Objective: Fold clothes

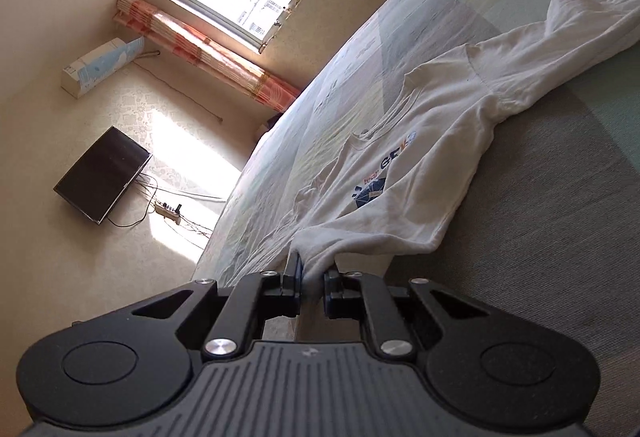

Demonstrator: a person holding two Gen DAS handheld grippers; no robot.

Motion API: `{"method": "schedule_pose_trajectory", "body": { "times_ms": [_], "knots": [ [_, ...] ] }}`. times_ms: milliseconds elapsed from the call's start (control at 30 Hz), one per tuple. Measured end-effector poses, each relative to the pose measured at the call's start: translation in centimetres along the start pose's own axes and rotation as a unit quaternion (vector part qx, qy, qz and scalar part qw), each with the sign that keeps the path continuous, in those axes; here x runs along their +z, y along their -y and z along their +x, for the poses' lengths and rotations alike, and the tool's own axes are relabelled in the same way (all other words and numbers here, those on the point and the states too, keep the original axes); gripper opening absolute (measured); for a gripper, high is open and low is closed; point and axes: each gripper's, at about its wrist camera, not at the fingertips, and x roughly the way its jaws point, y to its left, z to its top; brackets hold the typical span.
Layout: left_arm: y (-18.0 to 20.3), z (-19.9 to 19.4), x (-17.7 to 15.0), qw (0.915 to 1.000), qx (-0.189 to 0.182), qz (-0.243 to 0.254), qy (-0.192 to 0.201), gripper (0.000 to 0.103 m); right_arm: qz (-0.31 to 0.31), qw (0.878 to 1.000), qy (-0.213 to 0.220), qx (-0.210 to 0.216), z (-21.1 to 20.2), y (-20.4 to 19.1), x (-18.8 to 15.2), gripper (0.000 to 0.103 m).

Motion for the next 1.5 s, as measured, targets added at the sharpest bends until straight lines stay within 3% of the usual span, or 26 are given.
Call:
{"method": "schedule_pose_trajectory", "body": {
  "times_ms": [233,400,467,500,567,767,900,1033,1100,1167,1267,1367,1500],
  "knots": [
    [1.3,0.3,0.0,0.9998,-0.006,0.018,-0.008,0.096,0.061,0.996,0.039,-0.043,-5.3,4.1,-0.9,0.014],
    [2.1,0.7,0.0,0.9994,-0.011,0.028,-0.014,0.096,0.09,0.992,0.013,-0.092,-5.7,6.1,-1.9,0.021],
    [2.2,0.8,-0.1,0.9993,-0.012,0.03,-0.016,0.096,0.084,0.989,0.005,-0.12,-5.6,6.3,-2.3,0.031],
    [2.2,0.8,-0.1,0.9993,-0.013,0.031,-0.017,0.096,0.079,0.988,0.008,-0.133,-5.7,6.2,-2.3,0.036],
    [2.2,0.9,-0.1,0.9993,-0.013,0.03,-0.019,0.096,0.066,0.985,0.021,-0.158,-5.8,6.0,-2.0,0.056],
    [2.1,1.4,-0.1,0.9993,-0.012,0.027,-0.026,0.096,0.016,0.984,0.052,-0.169,-5.1,5.1,1.1,0.059],
    [2.3,1.8,-0.1,0.999,-0.01,0.03,-0.032,0.096,-0.036,0.98,0.021,-0.192,-1.2,5.2,3.2,0.059],
    [2.5,2.0,0.0,0.9988,-0.008,0.032,-0.036,0.097,-0.091,0.962,-0.036,-0.257,3.0,5.5,3.5,0.062],
    [2.4,2.2,0.0,0.9986,-0.006,0.033,-0.04,0.097,-0.121,0.95,-0.059,-0.281,4.7,5.5,3.2,0.072],
    [2.4,2.7,0.0,0.9984,-0.004,0.033,-0.046,0.096,-0.151,0.946,-0.07,-0.279,5.5,4.9,2.4,0.1],
    [2.5,3.3,-0.1,0.998,-0.005,0.034,-0.052,0.096,-0.184,0.937,-0.087,-0.285,6.4,4.3,1.5,0.103],
    [2.7,3.7,-0.2,0.9978,-0.008,0.035,-0.056,0.096,-0.178,0.943,-0.077,-0.27,5.7,4.6,1.4,0.103],
    [2.6,4.0,-0.2,0.9977,-0.007,0.033,-0.059,0.096,-0.099,0.973,-0.071,-0.194,4.2,5.8,3.5,0.103]
  ]
}}
